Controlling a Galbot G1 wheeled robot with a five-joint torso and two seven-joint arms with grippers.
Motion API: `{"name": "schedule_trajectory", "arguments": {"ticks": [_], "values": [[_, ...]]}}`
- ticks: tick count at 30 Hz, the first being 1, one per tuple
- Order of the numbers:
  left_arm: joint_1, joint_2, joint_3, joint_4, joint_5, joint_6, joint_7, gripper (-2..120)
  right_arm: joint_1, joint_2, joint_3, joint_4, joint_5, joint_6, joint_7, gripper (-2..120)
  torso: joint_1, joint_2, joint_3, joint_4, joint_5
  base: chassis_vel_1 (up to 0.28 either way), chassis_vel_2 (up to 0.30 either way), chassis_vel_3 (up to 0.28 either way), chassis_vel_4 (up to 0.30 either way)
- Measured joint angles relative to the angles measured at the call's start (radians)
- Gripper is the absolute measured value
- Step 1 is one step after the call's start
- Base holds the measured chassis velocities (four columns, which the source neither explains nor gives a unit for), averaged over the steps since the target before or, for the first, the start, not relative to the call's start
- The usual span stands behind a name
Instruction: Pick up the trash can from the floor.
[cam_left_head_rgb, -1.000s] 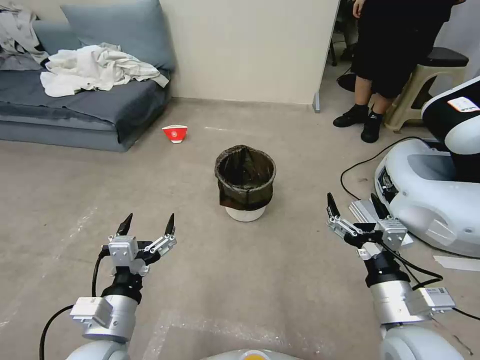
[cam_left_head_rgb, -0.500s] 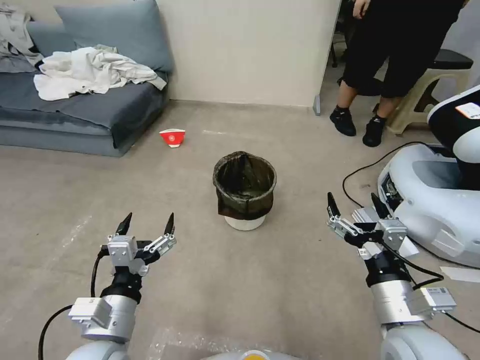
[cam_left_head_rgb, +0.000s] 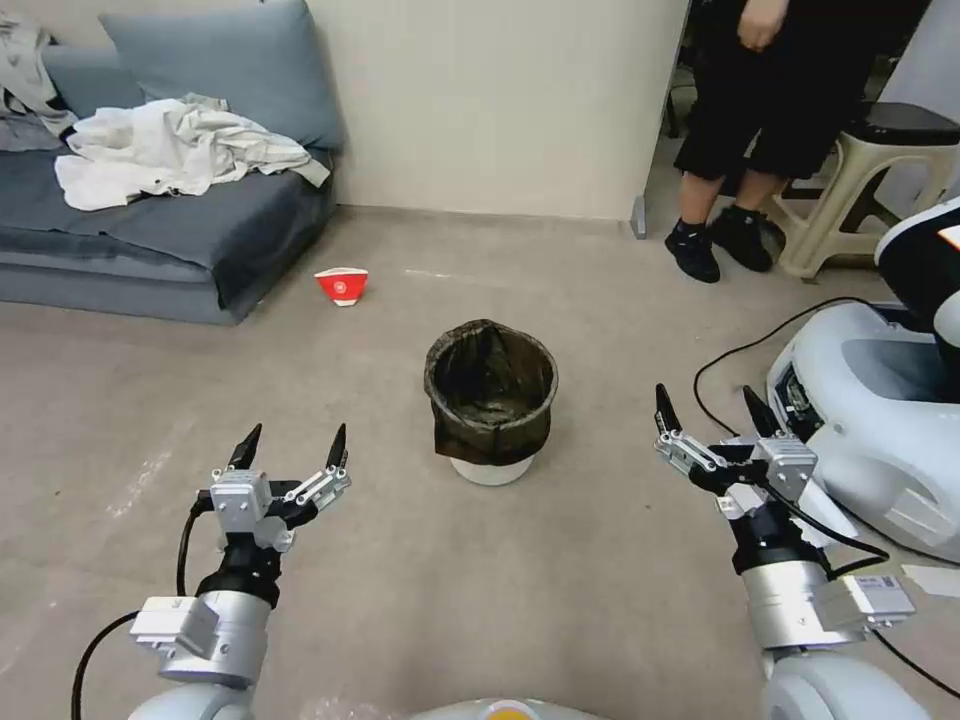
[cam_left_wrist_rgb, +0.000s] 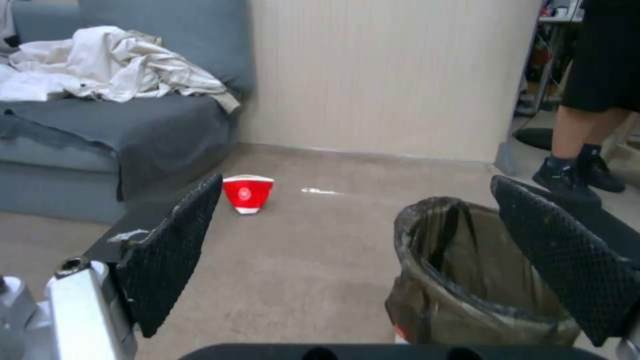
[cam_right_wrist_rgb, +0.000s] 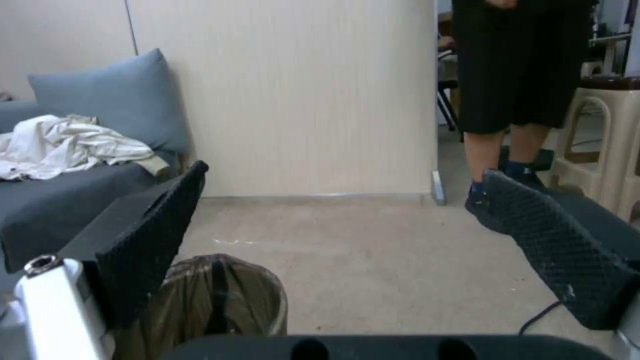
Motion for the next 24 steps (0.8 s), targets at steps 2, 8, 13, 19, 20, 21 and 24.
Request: {"name": "schedule_trajectory", "arguments": {"ticks": [2,8,13,19,20,21,24], "values": [[-0.001,0.000,0.000,0.000,0.000,0.000,0.000,100,0.000,0.000,0.000,0.001,0.000,0.000,0.000,100,0.000,0.000,0.000,0.0000,-0.0002,-0.101,0.084,0.082,-0.079],[0.001,0.002,-0.002,-0.001,-0.003,0.000,0.000,100,-0.002,0.003,0.000,0.004,-0.002,-0.001,0.001,100,0.000,0.000,0.000,0.0000,-0.0001,-0.088,0.095,0.084,-0.099],[0.003,0.003,-0.002,-0.003,-0.004,0.000,0.000,100,-0.005,0.003,0.000,0.007,-0.003,-0.001,0.001,100,0.000,0.000,0.000,0.0000,0.0000,-0.085,0.103,0.104,-0.088],[0.006,0.001,-0.001,-0.004,-0.004,-0.002,0.000,100,-0.007,0.003,0.001,0.008,-0.003,-0.001,0.001,100,0.000,0.000,0.000,0.0000,-0.0001,-0.083,0.086,0.095,-0.080],[0.006,0.001,-0.001,-0.004,-0.004,-0.002,-0.001,100,-0.007,0.003,0.001,0.009,-0.003,-0.001,0.001,100,0.000,0.000,0.000,0.0000,0.0000,-0.110,0.061,0.094,-0.076],[0.006,0.001,-0.001,-0.004,-0.004,-0.002,-0.001,100,-0.007,0.003,0.001,0.008,-0.003,-0.001,0.001,100,0.000,0.000,0.000,0.0000,0.0001,-0.084,0.071,0.083,-0.076],[0.006,0.001,-0.001,-0.004,-0.004,-0.002,-0.001,100,-0.006,0.002,0.001,0.009,-0.003,-0.001,0.002,100,0.000,0.000,0.000,-0.0001,0.0000,-0.082,0.074,0.059,-0.075]]}}
